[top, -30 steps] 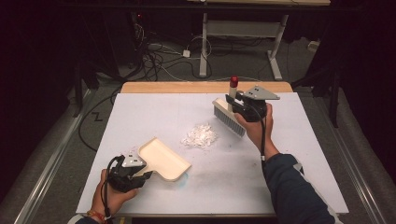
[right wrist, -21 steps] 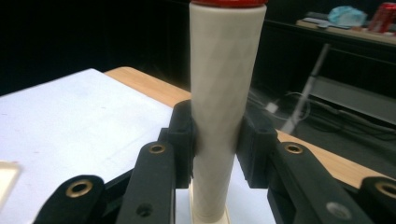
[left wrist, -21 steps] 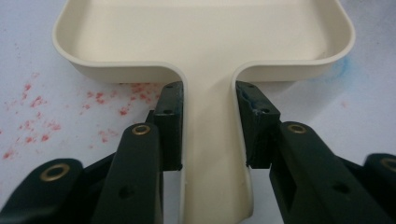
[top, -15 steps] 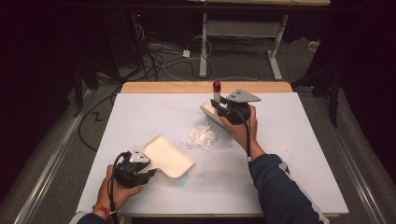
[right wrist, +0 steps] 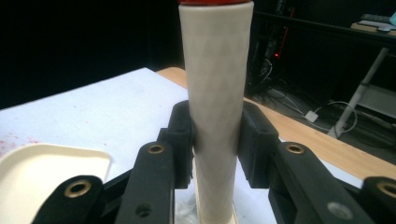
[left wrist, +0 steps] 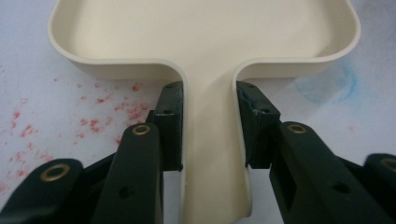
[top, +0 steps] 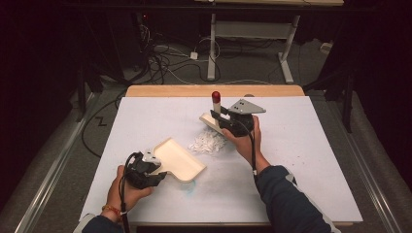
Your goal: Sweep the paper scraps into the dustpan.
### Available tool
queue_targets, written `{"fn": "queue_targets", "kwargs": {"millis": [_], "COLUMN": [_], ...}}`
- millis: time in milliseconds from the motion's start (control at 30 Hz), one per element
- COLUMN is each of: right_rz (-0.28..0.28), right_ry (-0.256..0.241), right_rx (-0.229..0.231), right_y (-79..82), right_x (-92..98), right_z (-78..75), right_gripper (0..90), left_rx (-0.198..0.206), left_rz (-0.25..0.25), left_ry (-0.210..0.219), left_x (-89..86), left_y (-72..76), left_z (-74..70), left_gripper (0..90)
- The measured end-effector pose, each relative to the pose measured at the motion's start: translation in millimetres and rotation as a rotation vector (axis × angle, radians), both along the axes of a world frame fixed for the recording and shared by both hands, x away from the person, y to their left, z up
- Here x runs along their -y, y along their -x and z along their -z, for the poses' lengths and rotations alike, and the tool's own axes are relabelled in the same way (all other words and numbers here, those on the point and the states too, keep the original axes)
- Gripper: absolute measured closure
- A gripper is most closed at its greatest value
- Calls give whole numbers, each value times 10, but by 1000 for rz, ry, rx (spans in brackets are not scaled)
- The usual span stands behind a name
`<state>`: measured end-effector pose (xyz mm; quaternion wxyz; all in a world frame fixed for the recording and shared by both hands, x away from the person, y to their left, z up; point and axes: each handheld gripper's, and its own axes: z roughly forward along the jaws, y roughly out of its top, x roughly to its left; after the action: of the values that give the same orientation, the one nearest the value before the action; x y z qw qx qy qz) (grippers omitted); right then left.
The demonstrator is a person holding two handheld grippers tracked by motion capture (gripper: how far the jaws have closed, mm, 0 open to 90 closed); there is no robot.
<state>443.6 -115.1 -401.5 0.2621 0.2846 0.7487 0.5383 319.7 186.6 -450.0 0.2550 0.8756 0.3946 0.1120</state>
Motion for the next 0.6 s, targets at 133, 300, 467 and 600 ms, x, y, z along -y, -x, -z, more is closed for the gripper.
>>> {"fn": "queue_targets", "kwargs": {"millis": [133,300,467,600], "right_rz": [4,-9,-3,-19], "right_ry": [2,-6,-4,-22], "right_rx": [6,10,12,3], "right_y": [63,186,281,381], "right_x": [-64,-172,-271,-323], "right_z": [10,33,46,41], "right_gripper": [700,697,694,695], "left_rx": [-10,-19,-25,-25], "left_rz": [0,2,9,18], "left_ry": [-8,-7,-13,-23], "left_x": [53,78,146,245], "left_y": [-36,-58,-84,-90], "left_z": [6,4,12,18], "left_gripper": [635,635,635,634]}}
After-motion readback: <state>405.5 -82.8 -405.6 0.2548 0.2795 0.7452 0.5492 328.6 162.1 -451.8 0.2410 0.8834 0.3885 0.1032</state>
